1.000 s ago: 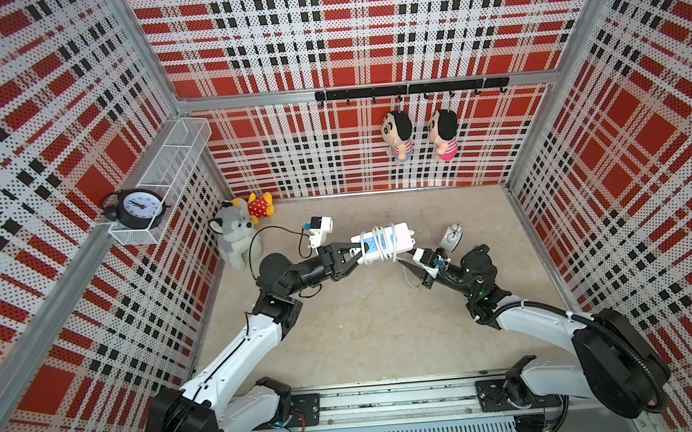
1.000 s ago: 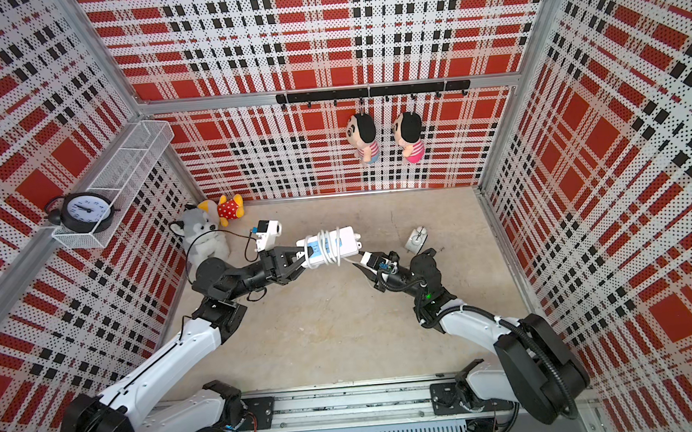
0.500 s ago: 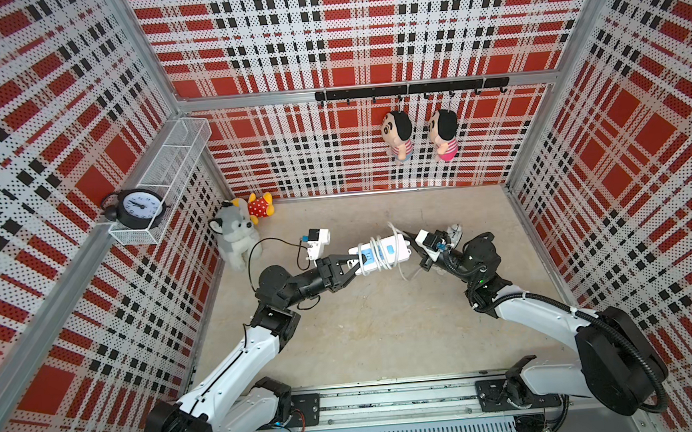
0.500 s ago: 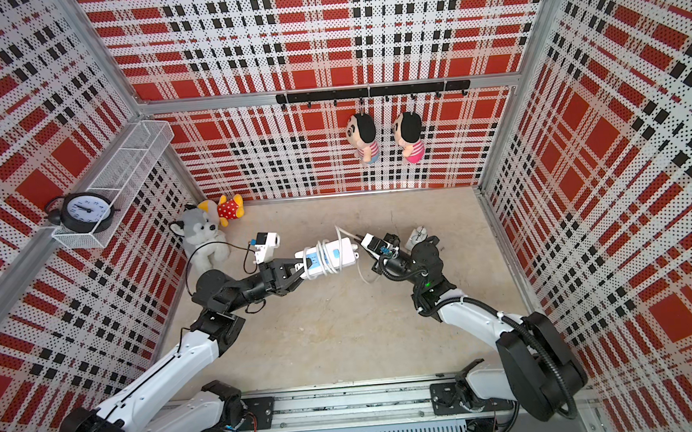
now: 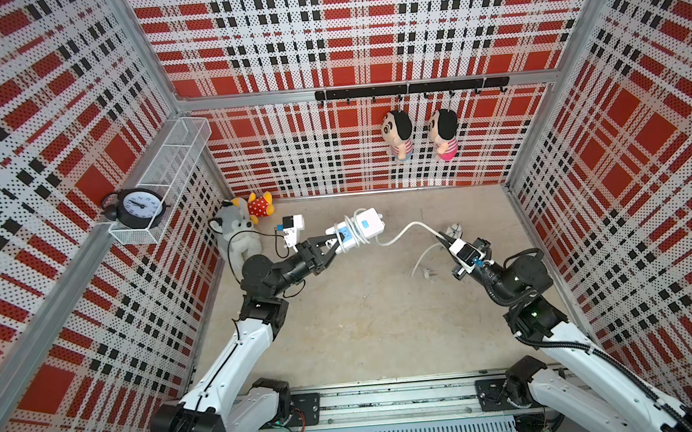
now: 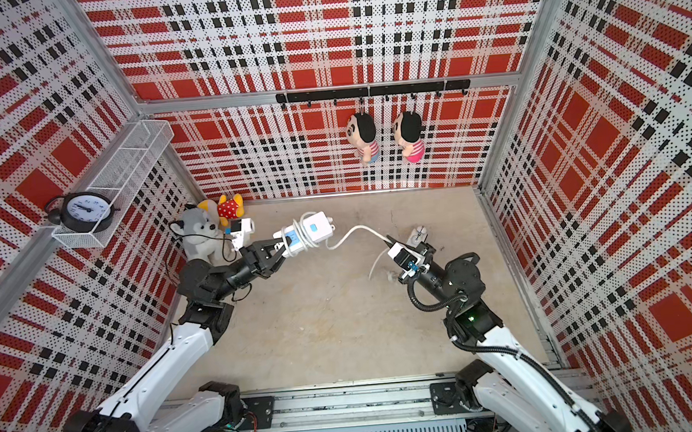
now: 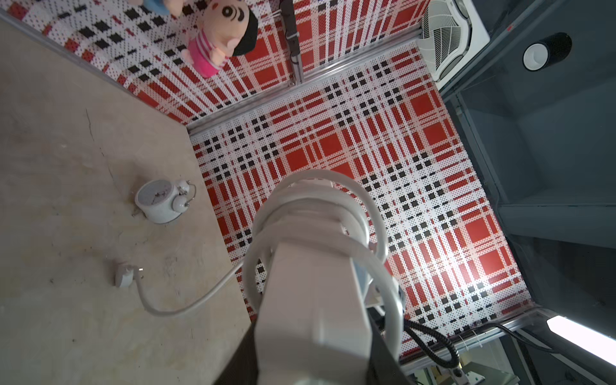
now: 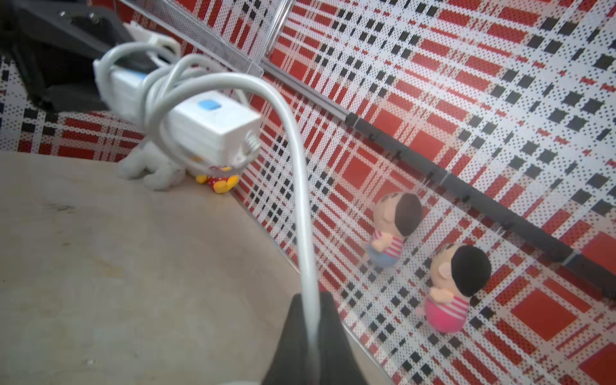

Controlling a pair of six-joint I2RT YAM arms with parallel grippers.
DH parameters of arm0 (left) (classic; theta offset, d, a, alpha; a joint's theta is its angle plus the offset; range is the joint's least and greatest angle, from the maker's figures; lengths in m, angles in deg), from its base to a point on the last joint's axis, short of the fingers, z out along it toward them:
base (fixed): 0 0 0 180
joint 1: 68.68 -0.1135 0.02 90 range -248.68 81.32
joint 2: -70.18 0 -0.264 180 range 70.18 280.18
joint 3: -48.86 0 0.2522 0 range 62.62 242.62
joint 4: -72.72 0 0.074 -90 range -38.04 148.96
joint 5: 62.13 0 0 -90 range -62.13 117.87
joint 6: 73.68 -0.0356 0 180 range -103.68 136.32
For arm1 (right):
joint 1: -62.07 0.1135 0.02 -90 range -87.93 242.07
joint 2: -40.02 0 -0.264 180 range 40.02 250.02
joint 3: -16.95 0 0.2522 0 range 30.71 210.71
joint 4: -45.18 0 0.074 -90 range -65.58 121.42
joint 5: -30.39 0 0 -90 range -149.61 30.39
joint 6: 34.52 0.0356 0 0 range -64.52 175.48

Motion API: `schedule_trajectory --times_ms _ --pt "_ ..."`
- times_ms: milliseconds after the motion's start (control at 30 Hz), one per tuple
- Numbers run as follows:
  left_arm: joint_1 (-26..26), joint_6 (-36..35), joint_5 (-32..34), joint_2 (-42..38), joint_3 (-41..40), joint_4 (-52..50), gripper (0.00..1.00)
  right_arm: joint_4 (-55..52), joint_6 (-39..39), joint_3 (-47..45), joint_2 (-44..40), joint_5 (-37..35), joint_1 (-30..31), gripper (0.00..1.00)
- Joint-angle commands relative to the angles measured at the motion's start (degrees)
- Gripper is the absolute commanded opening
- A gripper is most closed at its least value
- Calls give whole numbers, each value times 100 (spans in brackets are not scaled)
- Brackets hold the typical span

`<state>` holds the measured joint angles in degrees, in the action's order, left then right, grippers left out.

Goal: Unwrap the cord wrapped around the power strip
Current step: Unwrap the power cord from the power strip.

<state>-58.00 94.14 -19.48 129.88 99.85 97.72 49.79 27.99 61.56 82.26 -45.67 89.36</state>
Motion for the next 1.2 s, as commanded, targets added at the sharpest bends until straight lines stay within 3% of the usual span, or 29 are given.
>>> schedule_trajectory --times_ms 0,200,467,600,667,700,767,933,1033,1167 --pt "-233 -170 74 86 482 228 0 -1404 -155 -173 -219 -92 199 0" --pt "-279 -78 12 279 1140 223 0 -2165 40 154 847 -632 1141 0" --pt "-92 25 -25 166 1229 258 0 -845 512 235 2315 -1405 1147 0" --pt "-74 226 -104 112 1205 560 0 -790 675 499 3239 -1789 1118 1" --pt "-68 301 -151 103 1242 661 0 -838 797 629 3589 -1692 1094 8" --pt "-78 306 -168 107 1264 661 0 -767 879 633 3660 -1658 1087 19" --pt "-83 304 -205 94 1280 659 0 -571 1108 585 3582 -1463 1062 52" --pt "-83 279 -246 94 1152 663 0 54 1966 144 2186 -140 687 91" --pt "-60 260 -258 92 1060 659 0 32 2666 -77 1273 116 398 100" --pt "-5 254 -325 93 1032 668 0 -1372 3947 374 913 -1062 337 99"
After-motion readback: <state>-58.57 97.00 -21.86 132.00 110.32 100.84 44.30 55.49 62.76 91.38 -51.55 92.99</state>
